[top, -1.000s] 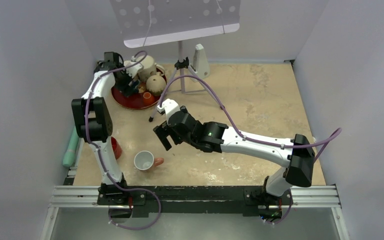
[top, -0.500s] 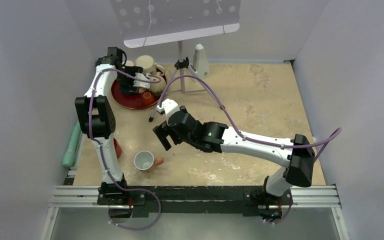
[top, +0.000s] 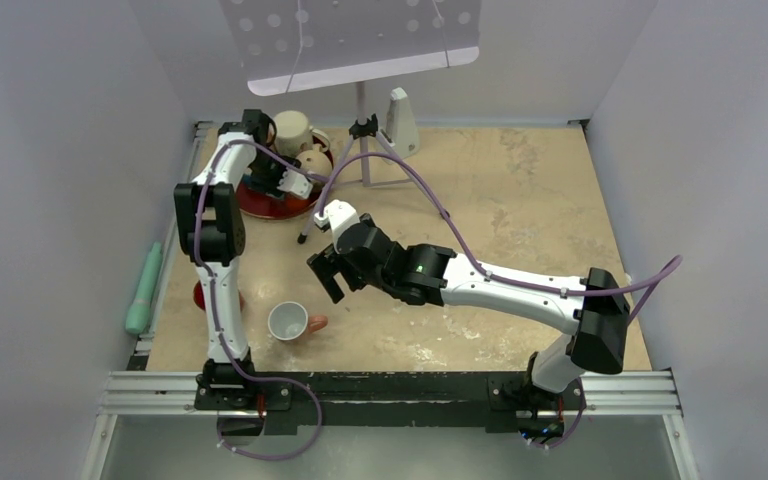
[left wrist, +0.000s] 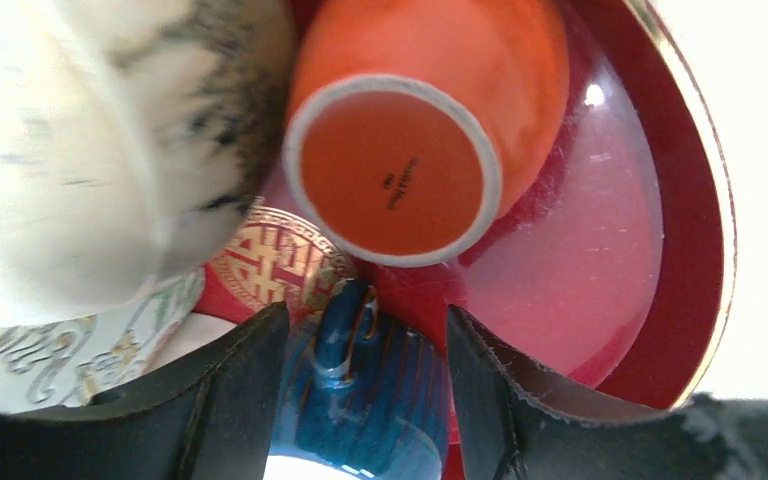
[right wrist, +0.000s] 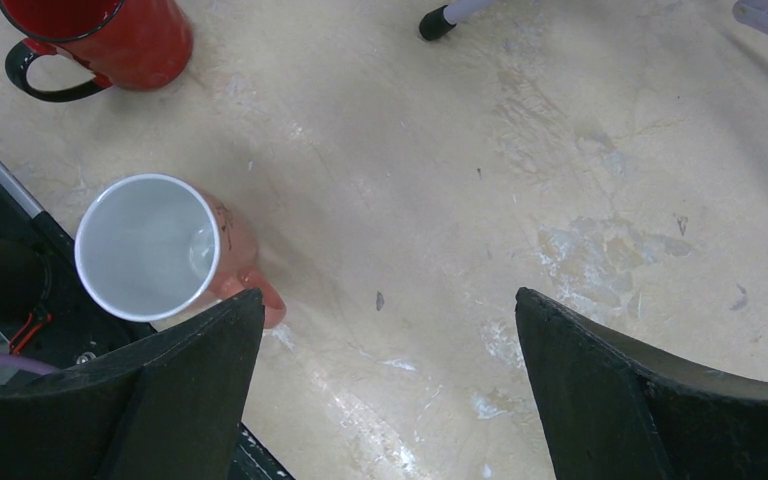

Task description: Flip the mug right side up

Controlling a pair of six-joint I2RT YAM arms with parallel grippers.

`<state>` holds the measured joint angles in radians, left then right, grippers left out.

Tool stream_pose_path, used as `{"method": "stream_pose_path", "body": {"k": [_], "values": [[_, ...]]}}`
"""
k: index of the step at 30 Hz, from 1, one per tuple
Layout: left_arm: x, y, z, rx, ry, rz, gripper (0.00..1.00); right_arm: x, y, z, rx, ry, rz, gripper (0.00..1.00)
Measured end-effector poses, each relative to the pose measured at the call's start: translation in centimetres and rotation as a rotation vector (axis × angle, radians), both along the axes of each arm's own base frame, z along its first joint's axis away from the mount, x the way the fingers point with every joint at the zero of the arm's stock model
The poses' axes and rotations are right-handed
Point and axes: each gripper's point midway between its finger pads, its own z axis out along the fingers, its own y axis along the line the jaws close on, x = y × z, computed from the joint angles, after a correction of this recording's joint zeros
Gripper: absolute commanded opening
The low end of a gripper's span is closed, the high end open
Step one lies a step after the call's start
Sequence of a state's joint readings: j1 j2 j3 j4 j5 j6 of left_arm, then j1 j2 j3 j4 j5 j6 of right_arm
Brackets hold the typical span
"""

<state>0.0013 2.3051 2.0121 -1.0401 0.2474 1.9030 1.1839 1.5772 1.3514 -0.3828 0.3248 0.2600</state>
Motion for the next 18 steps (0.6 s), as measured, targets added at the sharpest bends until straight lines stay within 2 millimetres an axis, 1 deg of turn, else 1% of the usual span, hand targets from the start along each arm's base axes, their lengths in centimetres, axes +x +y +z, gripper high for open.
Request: {"method": "stream_pose_path", "body": {"k": [3, 4, 5, 6, 8, 11, 18], "values": [[-0.1, 0.9, -0.9, 0.047, 0.017, 0.001, 0.45, 0.0, -0.1, 0.0, -0.002, 0.002, -0.001, 0.99], [0.0, 1.1, -1.2, 0.058, 0.02, -0.004, 0.34, 0.0, -0.1, 0.0, -0.002, 0.002, -0.001, 0.99], [0.0, 1.3, -1.3, 0.068, 0.022, -0.003, 0.21, 0.1, -0.1, -0.1, -0.002, 0.002, -0.002, 0.99], [0.0, 1.4, -1.5, 0.076, 0.021, -0.009, 0.12, 0.1, -0.1, -0.1, -0.003, 0.002, -0.003, 0.99], [0.1, 1.6, -1.4, 0.093, 0.018, -0.013, 0.0, 0.2, -0.2, -0.1, -0.004, 0.0, -0.004, 0.99], [0.1, 2.2, -1.4, 0.116, 0.019, 0.003, 0.0, 0.4, -0.3, -0.1, -0.008, -0.002, -0.005, 0.99], [0.1, 2.3, -1.2, 0.104, 0.009, 0.06, 0.0, 0.7, -0.4, 0.0, -0.007, -0.005, -0.012, 0.99]]}}
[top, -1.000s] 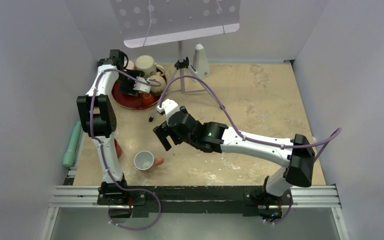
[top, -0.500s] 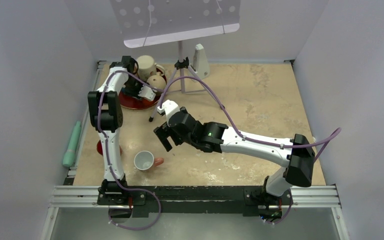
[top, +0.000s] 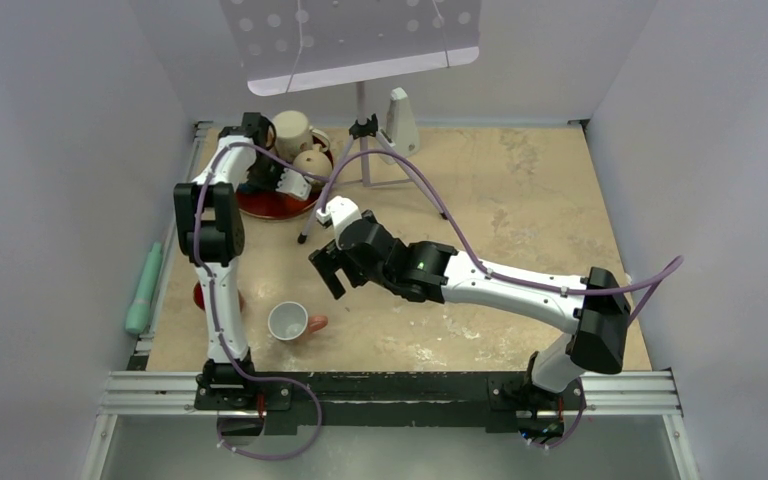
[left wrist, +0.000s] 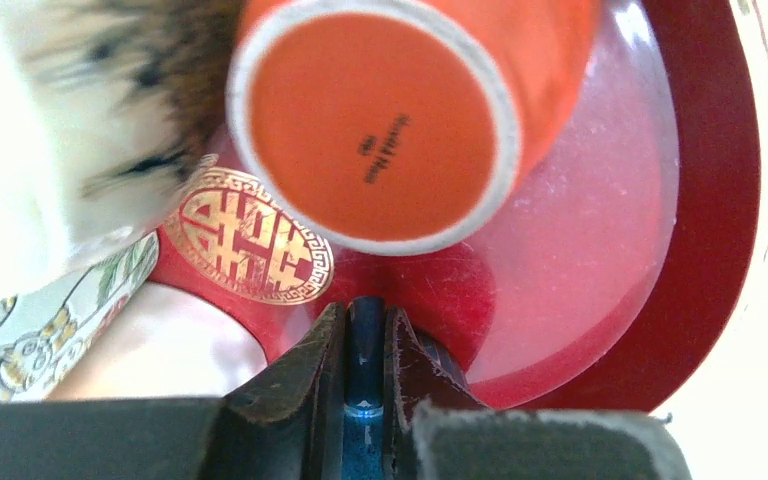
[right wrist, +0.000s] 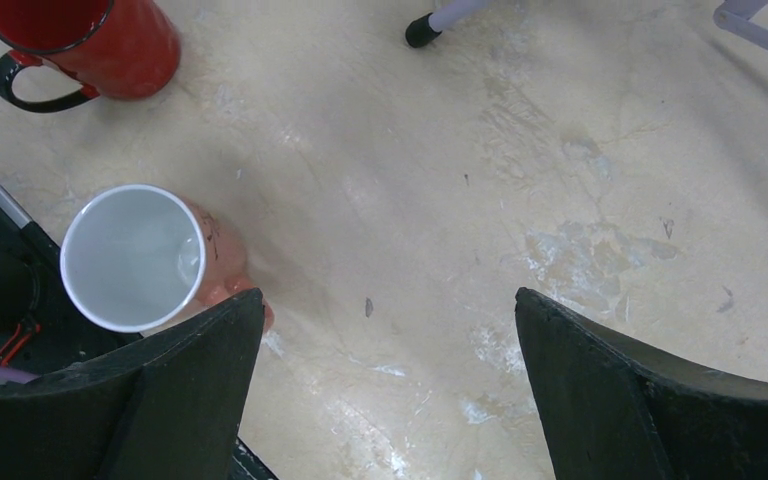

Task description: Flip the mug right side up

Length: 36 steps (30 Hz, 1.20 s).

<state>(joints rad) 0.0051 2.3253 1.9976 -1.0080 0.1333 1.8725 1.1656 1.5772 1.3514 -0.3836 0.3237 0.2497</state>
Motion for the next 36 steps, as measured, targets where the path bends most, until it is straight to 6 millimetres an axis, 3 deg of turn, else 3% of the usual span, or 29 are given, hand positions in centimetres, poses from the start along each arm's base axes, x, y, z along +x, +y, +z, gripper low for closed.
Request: {"method": "stream_pose_path", "body": {"k": [5, 12, 16, 20, 25, 30, 33, 36], "values": [[-1.2, -0.4, 1.5, -0.077, -0.052, 0.153, 0.0, 0.5, 0.5, 0.5, 0.046, -0.009, -0.012, 0.99], [-3.0, -1.1, 8.5, -0.294, -0.142, 0.473, 0.0, 0.6, 1.6, 0.8, 0.124, 0.008, 0.006, 0.99], [-5.2, -0.6, 12.0, -0.442, -0.154, 0.698, 0.0, 0.4, 1.7, 0.9, 0.197, 0.037, 0.024, 0.99], [-8.3, -1.0, 12.9, -0.592, -0.085, 0.923, 0.0, 0.7, 1.4, 1.4, 0.301, 0.081, 0.028, 0.99], [-12.8, -4.6, 14.3, -0.805, 0.088, 1.13, 0.0, 2.5, 2.0, 3.5, 0.479, 0.139, 0.018, 0.99], [-16.2, -8.5, 17.4, -1.019, 0.258, 1.231, 0.0, 4.0, 3.1, 6.4, 0.657, 0.174, 0.061, 0.99], [-16.9, -10.1, 19.5, -1.131, 0.326, 1.239, 0.0, 4.4, 4.0, 6.0, 0.699, 0.217, 0.09, 0.99], [-18.0, -11.6, 20.7, -1.221, 0.411, 1.245, 0.0, 5.0, 4.9, 4.1, 0.709, 0.282, 0.113, 0.99]]}}
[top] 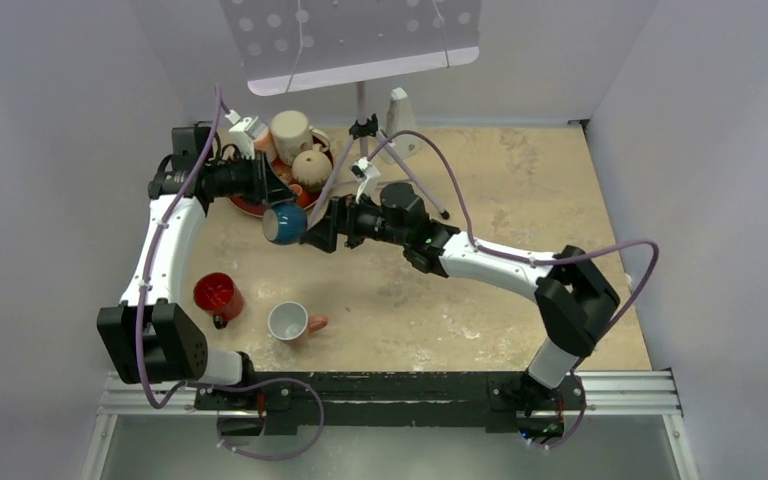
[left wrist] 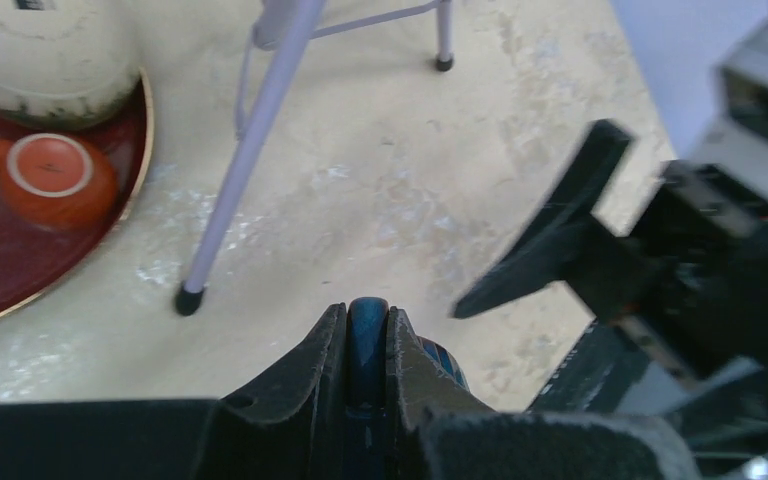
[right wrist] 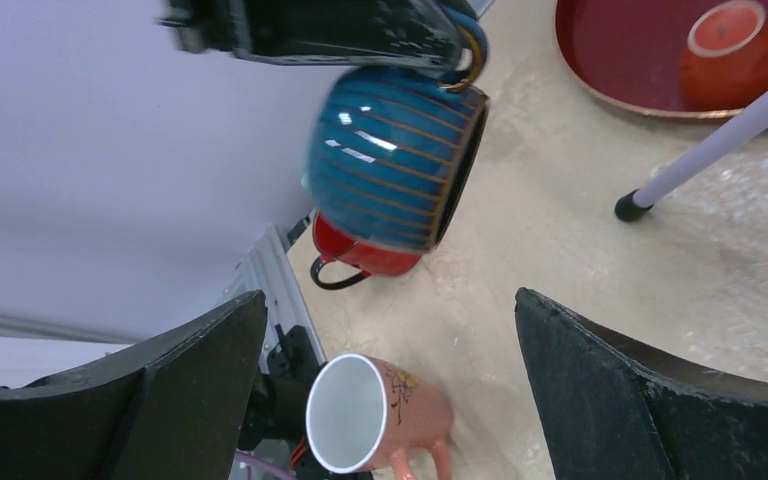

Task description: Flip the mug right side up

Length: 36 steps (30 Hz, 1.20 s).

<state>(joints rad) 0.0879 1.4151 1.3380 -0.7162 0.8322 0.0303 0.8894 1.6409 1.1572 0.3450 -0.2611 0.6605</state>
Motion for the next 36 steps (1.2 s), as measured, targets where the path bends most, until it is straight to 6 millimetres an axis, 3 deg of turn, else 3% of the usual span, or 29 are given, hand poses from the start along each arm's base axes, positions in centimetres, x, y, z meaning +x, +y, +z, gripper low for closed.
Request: {"method": "stream_pose_path", "body": {"k": [5, 12, 15, 19, 20, 21, 24, 25, 31, 34, 36], "values": [[-0.8, -1.6, 0.8, -0.115, 0.049, -0.006, 0.0, 0.5, 1.3, -3.1, 0.022, 0.09, 0.057, 0.93], [-1.1, -2.6, 0.4, -0.186, 0.112, 0.009, 0.0, 0.1, 2.4, -1.3, 0.124, 0.075, 0.116, 0.78], [-1.1, -2.8, 0.6, -0.21, 0.12, 0.012, 0.0, -0.2, 2.8, 0.6, 0.18, 0.042, 0.145, 0.58], [-0.9, -2.9, 1.6, -0.254, 0.105, 0.013, 0.0, 0.0, 3.2, 1.3, 0.221, 0.05, 0.177, 0.02], [-0.7, -2.9, 1.8, -0.257, 0.087, 0.007, 0.01, 0.1, 3.2, 1.2, 0.231, 0.063, 0.187, 0.0], [-0.8, -3.0, 2.1, -0.266, 0.076, -0.009, 0.19, 0.0, 3.3, 1.4, 0.243, 0.061, 0.202, 0.0], [-1.4, -3.3, 2.9, -0.283, 0.066, -0.056, 0.87, -0.8, 2.9, 2.7, 0.249, 0.053, 0.221, 0.0], [-1.2, -3.1, 2.8, -0.257, 0.065, -0.035, 0.98, -0.5, 2.8, 2.9, 0.227, 0.016, 0.183, 0.0], [-0.1, -0.8, 1.6, -0.099, 0.076, 0.059, 1.0, 0.6, -0.4, -0.3, -0.06, 0.004, -0.035, 0.0], [0.3, 0.8, -0.1, 0.007, 0.082, 0.093, 1.0, 0.8, -2.3, -3.2, -0.263, 0.006, -0.135, 0.0], [0.6, 2.2, -1.8, 0.093, 0.094, 0.112, 1.0, -0.5, -3.4, -5.5, -0.399, 0.021, -0.153, 0.0]]}}
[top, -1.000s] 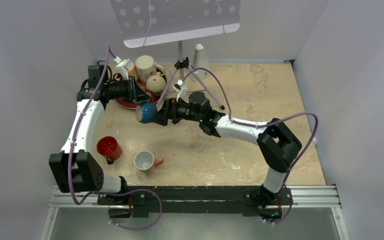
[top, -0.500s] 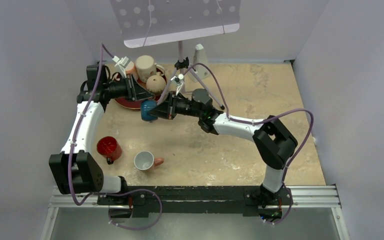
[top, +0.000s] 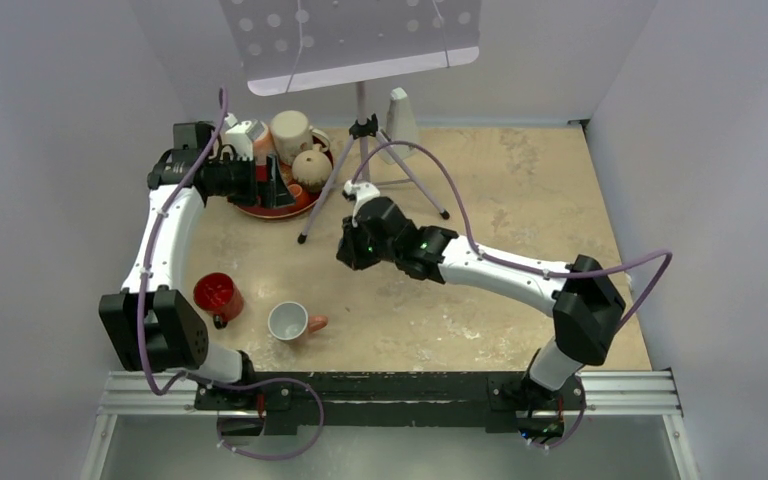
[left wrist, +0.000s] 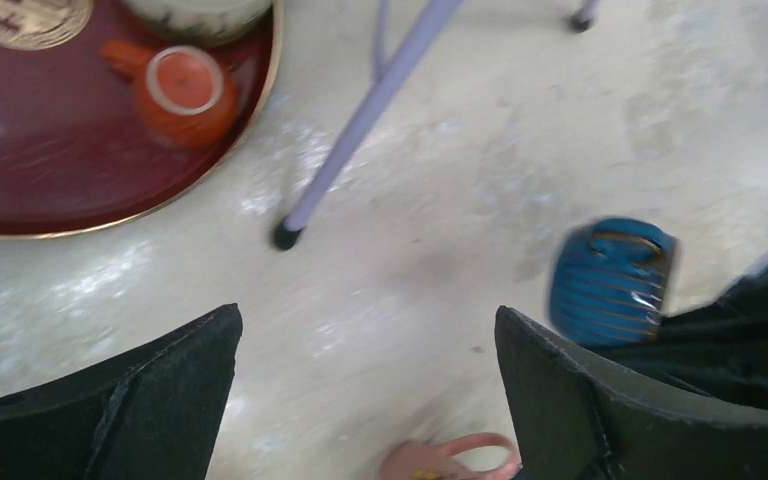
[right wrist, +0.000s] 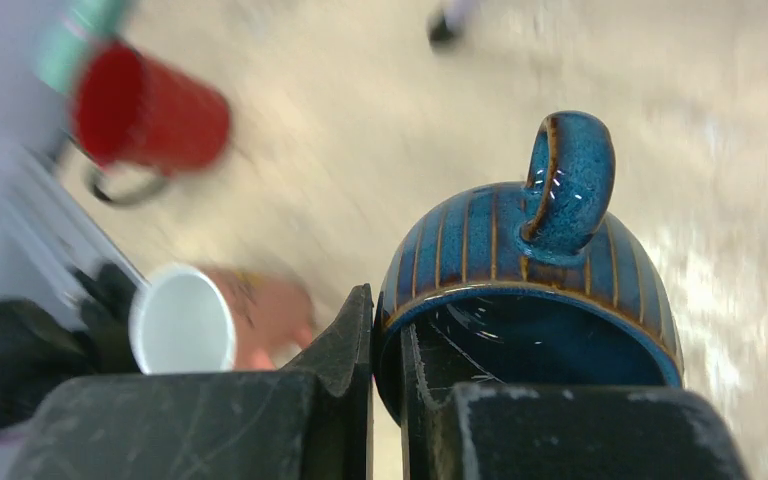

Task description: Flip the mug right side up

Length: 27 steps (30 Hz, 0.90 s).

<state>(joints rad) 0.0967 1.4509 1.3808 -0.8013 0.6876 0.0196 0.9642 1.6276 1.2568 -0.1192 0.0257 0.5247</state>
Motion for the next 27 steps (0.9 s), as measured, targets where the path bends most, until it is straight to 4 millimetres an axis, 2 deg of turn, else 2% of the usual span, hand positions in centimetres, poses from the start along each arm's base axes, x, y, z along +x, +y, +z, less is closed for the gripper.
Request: {"method": "stream_pose_path", "body": {"k": [6, 10, 12, 14, 16, 18, 21, 23, 26, 27], "values": [[1.4, 5.6, -5.4, 0.274, 0.084, 0.032, 1.0, -7.6, -2.5, -7.7, -0.358, 0.135, 0.087, 0.0], [3.0, 9.9, -7.8, 0.412, 0.12, 0.055, 0.95, -10.9, -2.9, -10.9, -0.471, 0.204, 0.158, 0.0], [3.9, 11.8, -8.6, 0.472, 0.121, 0.058, 0.89, -11.4, -3.1, -11.9, -0.499, 0.224, 0.17, 0.0], [5.0, 13.2, -9.2, 0.526, 0.108, 0.048, 0.76, -11.5, -3.2, -12.9, -0.52, 0.235, 0.17, 0.01], [7.0, 14.7, -9.7, 0.592, 0.07, 0.026, 0.74, -11.5, -3.3, -14.0, -0.546, 0.249, 0.171, 0.06], [9.2, 15.8, -10.4, 0.652, 0.035, 0.001, 0.73, -11.5, -3.3, -14.6, -0.56, 0.258, 0.177, 0.17], [12.2, 17.2, -11.0, 0.713, -0.001, -0.019, 0.72, -11.3, -2.8, -14.5, -0.554, 0.247, 0.18, 0.32], [15.3, 18.3, -11.2, 0.757, -0.047, -0.026, 0.7, -11.2, -2.8, -14.4, -0.554, 0.241, 0.185, 0.43], [18.6, 19.3, -11.4, 0.801, -0.107, -0.04, 0.62, -11.1, -2.7, -14.3, -0.553, 0.233, 0.191, 0.58], [19.6, 19.5, -11.4, 0.815, -0.128, -0.047, 0.61, -11.1, -2.6, -14.2, -0.553, 0.229, 0.192, 0.61]]}}
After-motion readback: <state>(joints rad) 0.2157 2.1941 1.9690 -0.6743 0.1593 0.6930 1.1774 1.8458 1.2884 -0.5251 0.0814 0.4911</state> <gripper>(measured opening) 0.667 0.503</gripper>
